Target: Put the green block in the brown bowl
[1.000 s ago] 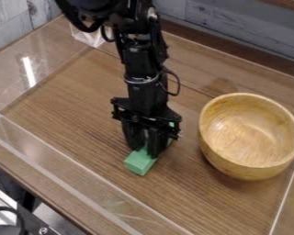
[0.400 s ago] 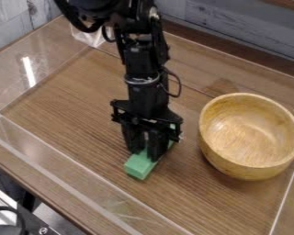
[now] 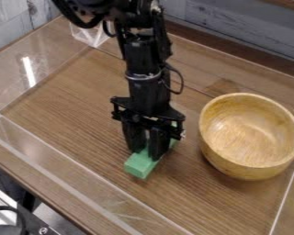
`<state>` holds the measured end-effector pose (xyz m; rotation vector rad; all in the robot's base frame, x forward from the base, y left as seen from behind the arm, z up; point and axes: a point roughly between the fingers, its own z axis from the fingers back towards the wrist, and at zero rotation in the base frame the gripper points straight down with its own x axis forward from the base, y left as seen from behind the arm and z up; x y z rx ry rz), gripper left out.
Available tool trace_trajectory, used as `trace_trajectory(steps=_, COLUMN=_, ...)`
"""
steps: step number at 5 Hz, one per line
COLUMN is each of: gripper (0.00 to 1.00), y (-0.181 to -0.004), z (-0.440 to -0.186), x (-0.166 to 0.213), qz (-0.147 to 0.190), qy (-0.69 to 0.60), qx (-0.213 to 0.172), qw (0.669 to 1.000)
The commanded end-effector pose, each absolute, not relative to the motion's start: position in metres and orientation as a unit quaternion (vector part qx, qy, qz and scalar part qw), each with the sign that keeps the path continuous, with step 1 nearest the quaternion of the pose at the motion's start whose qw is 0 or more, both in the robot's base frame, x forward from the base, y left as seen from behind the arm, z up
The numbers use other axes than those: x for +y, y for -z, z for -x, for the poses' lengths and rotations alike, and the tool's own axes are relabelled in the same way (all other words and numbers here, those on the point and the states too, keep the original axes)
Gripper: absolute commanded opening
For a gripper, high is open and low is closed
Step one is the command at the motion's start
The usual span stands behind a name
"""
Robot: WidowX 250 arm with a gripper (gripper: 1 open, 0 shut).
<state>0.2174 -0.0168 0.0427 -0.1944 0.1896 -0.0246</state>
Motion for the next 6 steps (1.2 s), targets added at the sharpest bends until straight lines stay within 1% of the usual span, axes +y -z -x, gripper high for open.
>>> trace_trajectory(steps=1, gripper=0.00, y=-0.062, z=-0.227, x=-0.021, qz=0.095, qy=0.019, qx=0.064, qw=0.993)
trace_trajectory(steps=2, gripper=0.00, y=-0.070, z=-0.226, x=-0.024, qz=0.096, qy=0.022, qx=0.064, qw=0.993)
trace_trajectory(steps=3, gripper=0.00, y=-0.084, z=-0.227, x=-0.031, qz=0.096, qy=0.028, qx=0.060, qw=0.993)
trace_trajectory(steps=4, gripper=0.00, y=-0.113, z=-0.233, x=-0.046, qz=0.094, qy=0.034, qx=0.049, qw=0.994)
trace_trajectory(steps=5, gripper=0.00, y=-0.158, z=-0.242, x=-0.065, qz=0.089, qy=0.039, qx=0.032, qw=0.995)
trace_trajectory(steps=6, gripper=0.00, y=-0.193, z=-0.246, x=-0.089, qz=0.084, qy=0.064, qx=0.017, qw=0.994)
